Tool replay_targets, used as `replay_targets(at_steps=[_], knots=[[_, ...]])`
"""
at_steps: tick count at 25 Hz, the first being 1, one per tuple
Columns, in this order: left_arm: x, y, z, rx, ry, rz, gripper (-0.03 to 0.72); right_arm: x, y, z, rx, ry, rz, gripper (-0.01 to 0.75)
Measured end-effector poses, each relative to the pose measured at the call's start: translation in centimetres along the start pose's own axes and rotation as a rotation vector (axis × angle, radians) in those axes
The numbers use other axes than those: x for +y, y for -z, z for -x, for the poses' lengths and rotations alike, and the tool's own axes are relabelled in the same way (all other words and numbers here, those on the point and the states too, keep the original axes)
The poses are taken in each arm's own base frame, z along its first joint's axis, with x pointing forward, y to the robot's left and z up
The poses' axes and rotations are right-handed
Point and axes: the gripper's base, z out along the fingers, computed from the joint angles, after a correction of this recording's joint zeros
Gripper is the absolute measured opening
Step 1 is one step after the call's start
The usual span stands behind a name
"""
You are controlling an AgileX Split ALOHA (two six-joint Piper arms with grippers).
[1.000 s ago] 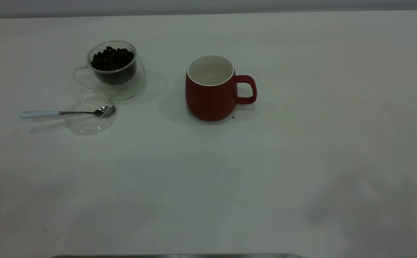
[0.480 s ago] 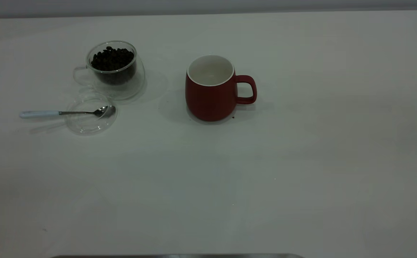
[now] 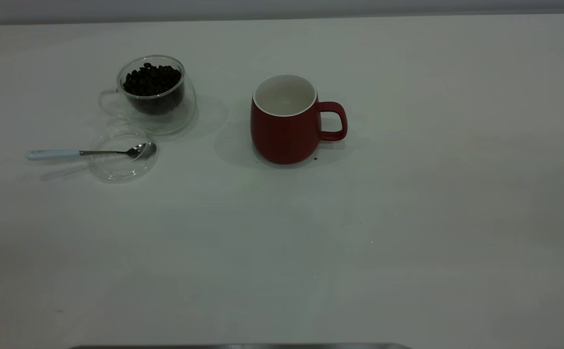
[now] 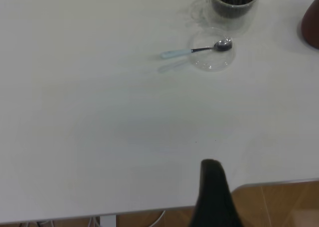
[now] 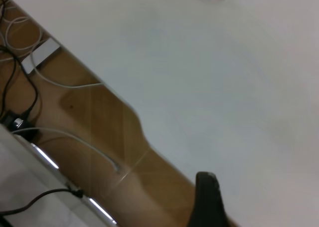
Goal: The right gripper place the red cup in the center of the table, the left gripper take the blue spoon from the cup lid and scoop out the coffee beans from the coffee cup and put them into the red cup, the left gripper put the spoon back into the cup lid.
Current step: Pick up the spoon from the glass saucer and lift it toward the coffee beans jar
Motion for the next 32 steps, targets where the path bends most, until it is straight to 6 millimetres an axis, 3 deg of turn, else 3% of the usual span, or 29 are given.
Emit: replay_targets(at_steps=[7, 11, 22, 32], knots=[[0.0, 0.0, 0.0, 0.000, 0.000, 0.000, 0.588, 0.1, -1.8, -0.9, 0.017, -0.010, 0.010, 0.587], [0.0, 0.0, 0.0, 0.000, 0.002, 0.000, 0.588, 0.0, -1.2, -1.3, -0.029, -0.051, -0.037, 0.587], [0.0, 0.0, 0.0, 0.000, 0.002, 0.000, 0.588, 0.8, 1.2, -4.0, -0.224, -0.340, -0.453, 0.587], [0.0, 0.0, 0.0, 0.000, 0.001, 0.000, 0.588, 0.8, 1.1, -4.0, -0.210, -0.414, -0.545, 0.587]])
